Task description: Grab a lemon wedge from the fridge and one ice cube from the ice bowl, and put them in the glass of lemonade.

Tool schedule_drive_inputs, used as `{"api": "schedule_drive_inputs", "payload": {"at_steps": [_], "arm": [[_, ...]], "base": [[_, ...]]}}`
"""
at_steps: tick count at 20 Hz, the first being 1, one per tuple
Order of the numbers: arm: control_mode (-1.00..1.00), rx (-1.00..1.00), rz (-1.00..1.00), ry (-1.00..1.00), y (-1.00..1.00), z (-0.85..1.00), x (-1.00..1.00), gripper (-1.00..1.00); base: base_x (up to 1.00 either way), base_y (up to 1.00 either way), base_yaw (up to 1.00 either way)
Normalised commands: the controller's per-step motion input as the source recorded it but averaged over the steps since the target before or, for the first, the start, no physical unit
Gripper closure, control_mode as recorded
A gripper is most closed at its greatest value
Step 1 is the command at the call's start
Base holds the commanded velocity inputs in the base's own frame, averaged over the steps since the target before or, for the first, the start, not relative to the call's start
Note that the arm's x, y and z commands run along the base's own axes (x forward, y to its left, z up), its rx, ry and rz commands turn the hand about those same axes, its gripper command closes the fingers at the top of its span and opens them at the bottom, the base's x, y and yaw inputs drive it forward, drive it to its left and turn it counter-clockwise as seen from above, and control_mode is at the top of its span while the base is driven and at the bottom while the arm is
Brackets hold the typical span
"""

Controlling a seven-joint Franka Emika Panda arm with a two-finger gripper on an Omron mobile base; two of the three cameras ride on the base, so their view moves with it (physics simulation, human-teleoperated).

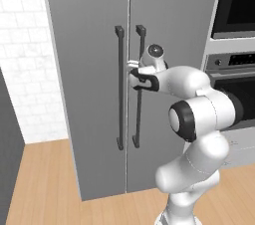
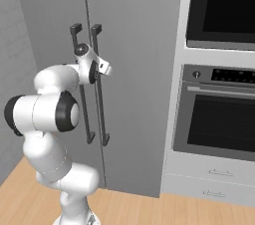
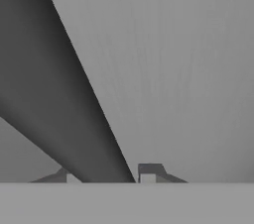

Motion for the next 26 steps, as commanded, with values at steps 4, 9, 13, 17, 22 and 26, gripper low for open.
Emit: {"api": "schedule_drive_inputs", "payload": {"at_steps": [4,9,13,17,22,26], "arm": [[-1.0,0.0,-0.14,0.0,-0.79,0.04,-0.31,1.0],[-1.0,0.0,-0.16,0.0,-0.96,0.0,-0.45,1.0],[-1.0,0.04,-0.17,0.0,-1.0,0.04,-0.68,1.0],[-1.0,0.08,-0.17,0.0,-1.0,0.11,-0.84,1.0],[-1.0,0.11,-0.16,0.03,-1.0,0.22,-0.97,1.0],[-1.0,0.12,-0.18,0.08,-1.0,0.23,-0.89,1.0]], "base": [[0.0,0.0,0.0],[0.0,0.0,0.0],[0.0,0.0,0.0],[0.0,0.0,0.0],[0.0,0.0,0.0],[0.0,0.0,0.0]]}}
